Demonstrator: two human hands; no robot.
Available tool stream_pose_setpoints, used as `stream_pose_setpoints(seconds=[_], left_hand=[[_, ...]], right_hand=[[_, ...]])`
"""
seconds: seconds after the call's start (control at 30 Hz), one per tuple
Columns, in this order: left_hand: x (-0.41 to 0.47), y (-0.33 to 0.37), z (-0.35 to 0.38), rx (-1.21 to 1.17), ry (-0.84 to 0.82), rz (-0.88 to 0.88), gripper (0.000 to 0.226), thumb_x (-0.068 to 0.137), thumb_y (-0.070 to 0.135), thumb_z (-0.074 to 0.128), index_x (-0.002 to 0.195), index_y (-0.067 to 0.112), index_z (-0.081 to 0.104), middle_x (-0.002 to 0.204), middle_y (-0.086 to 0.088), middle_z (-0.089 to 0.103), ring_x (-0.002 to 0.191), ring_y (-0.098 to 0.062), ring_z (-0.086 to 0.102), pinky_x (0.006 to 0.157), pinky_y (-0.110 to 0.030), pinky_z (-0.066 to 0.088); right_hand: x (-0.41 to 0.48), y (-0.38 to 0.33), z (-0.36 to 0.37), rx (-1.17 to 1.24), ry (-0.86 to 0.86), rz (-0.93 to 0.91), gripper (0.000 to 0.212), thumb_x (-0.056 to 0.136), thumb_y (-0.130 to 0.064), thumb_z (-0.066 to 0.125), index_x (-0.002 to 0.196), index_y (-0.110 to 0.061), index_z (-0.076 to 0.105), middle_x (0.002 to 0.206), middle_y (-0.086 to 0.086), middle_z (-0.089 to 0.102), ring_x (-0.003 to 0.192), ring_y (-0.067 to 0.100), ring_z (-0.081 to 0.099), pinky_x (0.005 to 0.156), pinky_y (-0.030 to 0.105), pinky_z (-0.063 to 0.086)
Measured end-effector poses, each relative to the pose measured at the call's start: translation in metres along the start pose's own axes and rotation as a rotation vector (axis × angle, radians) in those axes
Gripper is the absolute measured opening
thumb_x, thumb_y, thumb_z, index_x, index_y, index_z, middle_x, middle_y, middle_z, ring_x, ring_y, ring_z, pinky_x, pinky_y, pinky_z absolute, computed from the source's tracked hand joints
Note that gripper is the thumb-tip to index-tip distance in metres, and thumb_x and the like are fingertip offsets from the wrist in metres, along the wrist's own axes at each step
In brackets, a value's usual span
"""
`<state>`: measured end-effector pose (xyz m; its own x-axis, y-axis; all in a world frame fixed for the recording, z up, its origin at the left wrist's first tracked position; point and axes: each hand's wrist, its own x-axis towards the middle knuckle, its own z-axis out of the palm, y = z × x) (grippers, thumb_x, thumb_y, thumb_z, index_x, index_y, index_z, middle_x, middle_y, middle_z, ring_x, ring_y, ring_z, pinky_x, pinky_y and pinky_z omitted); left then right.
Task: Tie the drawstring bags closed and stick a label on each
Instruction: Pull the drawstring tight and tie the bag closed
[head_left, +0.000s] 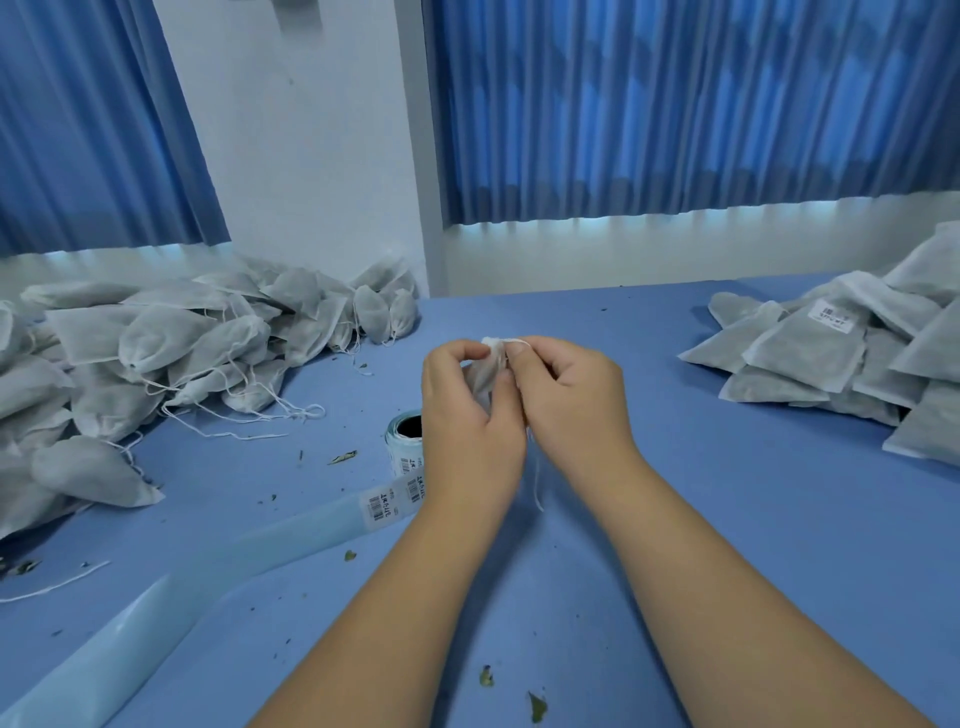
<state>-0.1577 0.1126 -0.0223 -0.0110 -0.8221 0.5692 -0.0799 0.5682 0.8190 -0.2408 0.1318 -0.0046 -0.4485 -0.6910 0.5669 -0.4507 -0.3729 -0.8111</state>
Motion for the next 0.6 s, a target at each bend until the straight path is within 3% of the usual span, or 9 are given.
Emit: stream_pose_setpoints(seconds=[0.07,0.17,0.27,0.33,0.5,0.6], left_hand=[[-0.001,-0.001,-0.002,0.018,-0.037,0.042,0.019,0.099,0.018,0.053,0.116,0.023,0.049,0.115,0.007,0.061,0.102,-0.004,0.059,0.079,-0.010,0.042],[-0.002,-0.001,-0.002,0.096,-0.154,0.124,0.026,0.100,0.012,0.048,0.123,0.022,0.053,0.102,0.020,0.061,0.086,0.012,0.056,0.072,-0.001,0.036],[-0.005,0.000,0.000,0.176,-0.216,0.255,0.028,0.089,-0.004,0.047,0.104,0.011,0.065,0.094,0.004,0.065,0.081,0.008,0.052,0.074,-0.003,0.035],[-0.007,0.003,0.002,0.195,-0.252,0.296,0.027,0.079,-0.003,0.044,0.088,0.009,0.067,0.083,0.008,0.060,0.075,0.002,0.049,0.070,-0.006,0.036],[-0.017,0.016,0.001,0.034,-0.489,0.083,0.028,0.072,0.013,0.039,0.063,0.032,0.057,0.058,0.020,0.057,0.055,0.001,0.048,0.054,-0.017,0.036],[-0.022,0.024,-0.001,-0.092,-0.583,-0.076,0.025,0.073,0.021,0.044,0.062,0.032,0.064,0.059,0.011,0.062,0.049,-0.012,0.047,0.050,-0.023,0.038]], right_hand=[[-0.002,-0.001,-0.011,-0.033,-0.072,-0.030,0.025,0.094,-0.017,0.054,0.076,-0.009,0.071,0.063,0.001,0.064,0.056,0.013,0.055,0.057,0.030,0.049],[-0.005,-0.004,-0.032,-0.145,-0.154,-0.112,0.024,0.094,-0.017,0.055,0.077,-0.012,0.071,0.058,0.002,0.057,0.051,0.005,0.045,0.052,0.019,0.036],[-0.009,0.000,-0.058,-0.124,-0.182,-0.066,0.022,0.085,-0.020,0.061,0.067,-0.012,0.070,0.044,-0.006,0.034,0.044,0.006,0.031,0.045,0.017,0.027],[-0.014,0.002,-0.074,-0.011,-0.218,0.078,0.021,0.074,-0.025,0.058,0.055,-0.017,0.064,0.043,-0.006,0.029,0.041,0.009,0.024,0.042,0.019,0.023],[-0.012,-0.001,-0.085,0.285,-0.266,0.194,0.021,0.072,-0.018,0.056,0.051,-0.020,0.059,0.040,-0.005,0.027,0.040,0.012,0.017,0.042,0.020,0.018],[-0.009,0.001,-0.089,0.281,-0.246,0.171,0.019,0.074,-0.020,0.059,0.055,-0.019,0.062,0.041,-0.004,0.029,0.042,0.013,0.019,0.042,0.019,0.021]])
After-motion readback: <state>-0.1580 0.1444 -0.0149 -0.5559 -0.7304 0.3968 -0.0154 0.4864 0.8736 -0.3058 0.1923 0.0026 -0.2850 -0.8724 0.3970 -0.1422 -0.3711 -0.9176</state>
